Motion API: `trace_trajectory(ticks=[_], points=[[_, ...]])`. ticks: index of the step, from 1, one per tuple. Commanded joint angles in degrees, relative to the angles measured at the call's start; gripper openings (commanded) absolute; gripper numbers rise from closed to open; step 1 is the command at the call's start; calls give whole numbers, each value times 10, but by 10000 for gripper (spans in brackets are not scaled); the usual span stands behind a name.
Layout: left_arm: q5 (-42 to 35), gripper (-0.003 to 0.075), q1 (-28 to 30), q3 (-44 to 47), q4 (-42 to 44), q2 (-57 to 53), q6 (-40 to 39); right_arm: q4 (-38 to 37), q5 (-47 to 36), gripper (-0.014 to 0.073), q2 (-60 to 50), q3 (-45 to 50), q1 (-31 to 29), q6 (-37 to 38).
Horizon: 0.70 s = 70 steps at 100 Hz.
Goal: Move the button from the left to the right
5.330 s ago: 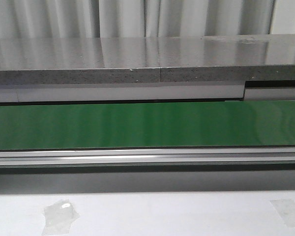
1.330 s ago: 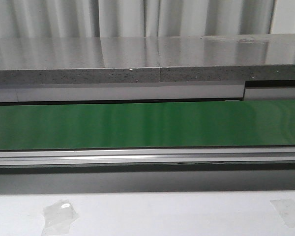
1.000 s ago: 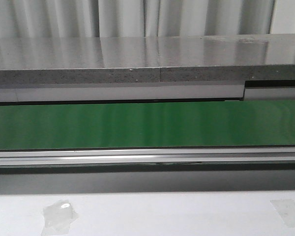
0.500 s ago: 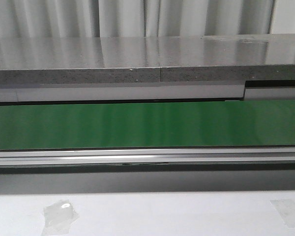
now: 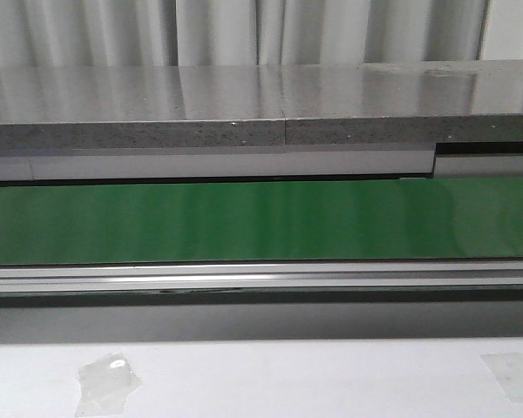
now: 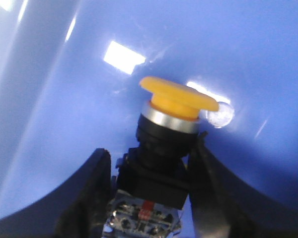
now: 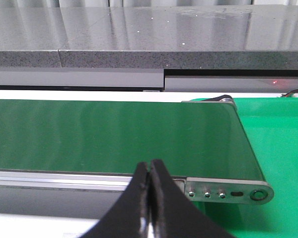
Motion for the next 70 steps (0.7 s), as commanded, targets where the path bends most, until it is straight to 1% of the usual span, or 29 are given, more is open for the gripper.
trace_trajectory(ticks=[1,8,20,25,36,46,61,70], points=[[-2,29,0,-13,-5,-63,6,0,-44,-68,-7,-10,1,-2],[7,29,-1,-13,-20,-86,21,0,-44,-68,-7,-10,1,-2],[27,29,-1,-12,-99,-118,83,0,-44,-68,-7,-10,1,-2],[34,29,-5,-12,-119,-128,103,0,-44,-68,-7,-10,1,-2],[47,29,-26,-12,-121,-140,113,0,-44,-68,-7,-10,1,-2],[61,29,-57,-12,-121,-141,127,0,-44,-68,-7,-10,1,-2],[78,29,-97,-12,-102,-141,131,0,-44,-68,-7,-10,1,-2],[86,29,-104,-12,-101,-141,131,0,-44,-68,-7,-10,1,-2]])
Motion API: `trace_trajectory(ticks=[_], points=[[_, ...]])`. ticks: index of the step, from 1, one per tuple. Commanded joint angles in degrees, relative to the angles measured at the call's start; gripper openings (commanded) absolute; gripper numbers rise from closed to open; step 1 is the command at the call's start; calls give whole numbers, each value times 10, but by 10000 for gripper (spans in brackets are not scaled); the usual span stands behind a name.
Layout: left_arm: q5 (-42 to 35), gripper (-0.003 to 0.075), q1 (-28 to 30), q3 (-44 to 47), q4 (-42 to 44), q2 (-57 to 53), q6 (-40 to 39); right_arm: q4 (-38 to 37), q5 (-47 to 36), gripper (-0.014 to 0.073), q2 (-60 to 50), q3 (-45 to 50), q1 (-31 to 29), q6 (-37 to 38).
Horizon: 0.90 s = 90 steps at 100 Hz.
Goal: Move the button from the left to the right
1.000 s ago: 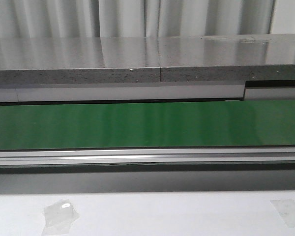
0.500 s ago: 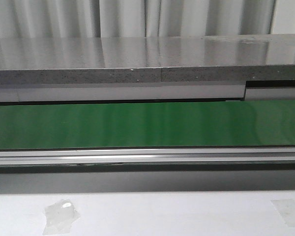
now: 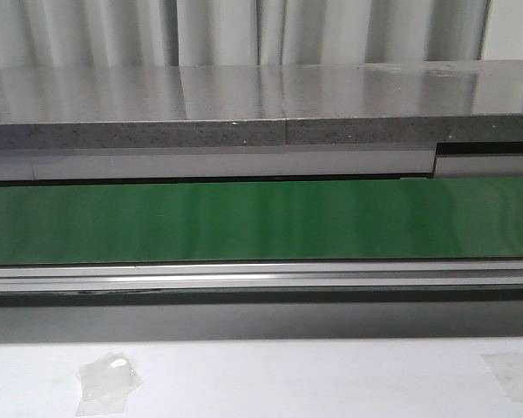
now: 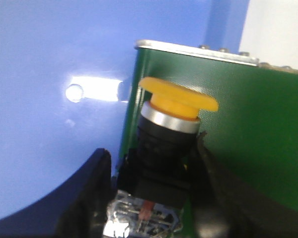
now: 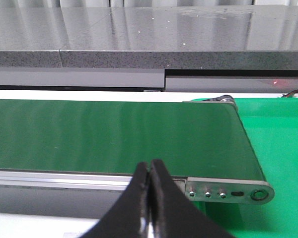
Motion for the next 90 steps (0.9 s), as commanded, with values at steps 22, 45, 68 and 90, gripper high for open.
trace_trajectory(ticks=[22,45,68,90], points=[[-9,29,-8,8,3,-29,2,0,-44,-68,-7,-10,1,-2],[-48,29,-8,68,1,-29,1,0,-44,-68,-7,-10,1,-2],[-56,69,-8,79,-2,-29,0,0,-44,-68,-7,-10,1,-2],[-71,498,-8,79,-2,-51,-1,0,-44,-68,-7,-10,1,-2]])
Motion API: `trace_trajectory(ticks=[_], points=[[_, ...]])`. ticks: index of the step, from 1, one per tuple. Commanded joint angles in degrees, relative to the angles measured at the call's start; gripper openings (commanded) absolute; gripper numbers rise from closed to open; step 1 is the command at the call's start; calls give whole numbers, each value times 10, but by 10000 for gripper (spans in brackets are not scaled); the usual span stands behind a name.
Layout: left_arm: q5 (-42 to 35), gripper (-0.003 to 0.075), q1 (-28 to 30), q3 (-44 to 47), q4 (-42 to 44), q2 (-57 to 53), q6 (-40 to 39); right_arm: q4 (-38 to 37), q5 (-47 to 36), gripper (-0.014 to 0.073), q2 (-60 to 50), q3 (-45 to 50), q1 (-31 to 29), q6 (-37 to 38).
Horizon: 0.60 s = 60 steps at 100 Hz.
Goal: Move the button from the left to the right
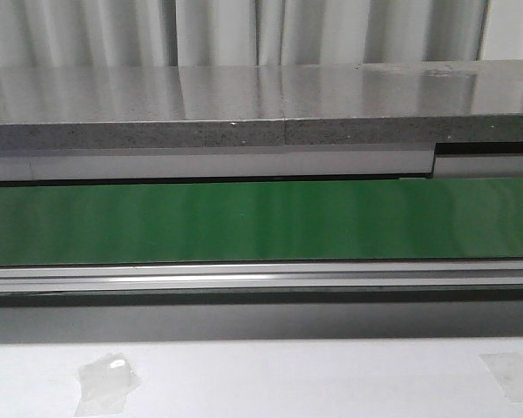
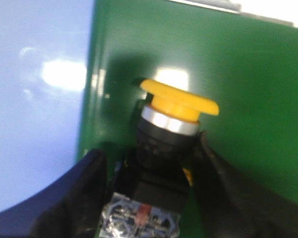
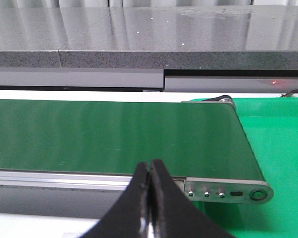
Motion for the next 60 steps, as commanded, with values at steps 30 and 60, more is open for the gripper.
trace_trajectory(ticks=[30,60], points=[[-18,645,2,-7,-15,-84,-2,0,-44,-68,-7,-10,1,-2],[-31,638,2,14,-140,-239,88,0,-44,-68,-7,-10,1,-2]])
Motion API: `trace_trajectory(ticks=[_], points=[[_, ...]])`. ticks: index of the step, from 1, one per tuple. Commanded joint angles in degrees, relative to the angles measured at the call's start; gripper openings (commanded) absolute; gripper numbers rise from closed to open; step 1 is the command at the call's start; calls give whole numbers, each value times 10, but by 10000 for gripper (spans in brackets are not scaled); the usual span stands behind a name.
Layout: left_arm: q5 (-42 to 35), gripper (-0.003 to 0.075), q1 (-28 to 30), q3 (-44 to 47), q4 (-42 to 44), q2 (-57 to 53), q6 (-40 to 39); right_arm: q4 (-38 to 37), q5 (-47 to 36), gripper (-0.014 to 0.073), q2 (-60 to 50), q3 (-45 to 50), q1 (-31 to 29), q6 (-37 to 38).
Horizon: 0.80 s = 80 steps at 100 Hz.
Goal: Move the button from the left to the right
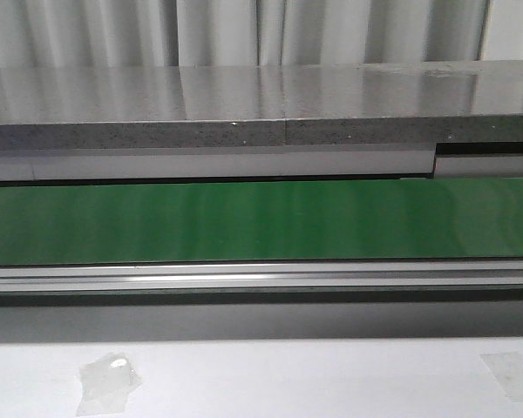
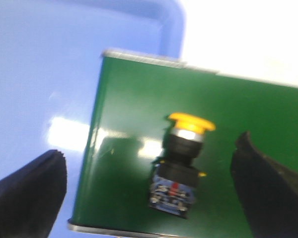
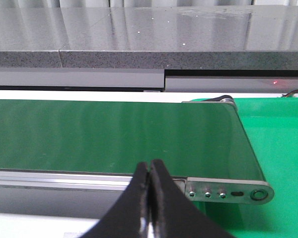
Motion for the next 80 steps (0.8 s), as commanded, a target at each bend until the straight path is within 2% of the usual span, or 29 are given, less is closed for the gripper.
trace_trajectory(ticks=[1,18,30,37,42,49,56,61,80], points=[[-33,638,0,1,-68,-68,43,0,-44,-68,-7,-10,1,-2],[-88,638,0,82,-163,-206,122,0,-44,-68,-7,-10,1,-2],[-127,637,0,151,-170,-319,128,0,-44,-68,-7,-10,1,-2],[-143,606,-2,189,-171,-382,128,0,-44,-68,-7,-10,1,-2],[-152,547,-6,217,-171,-425,129,0,-44,-68,-7,-10,1,-2],[-156,393,-20,247,-170,-480,132,0,-44,-68,-7,-10,1,-2],[-148,177,-37,273,-170,-526,146,0,-44,-68,-7,-10,1,-2],[-148,-10,-51,289,-170,-551,147,0,-44,-68,-7,-10,1,-2],[-152,-20,-77,328,-174,-601,147,0,-44,-68,-7,-10,1,-2]])
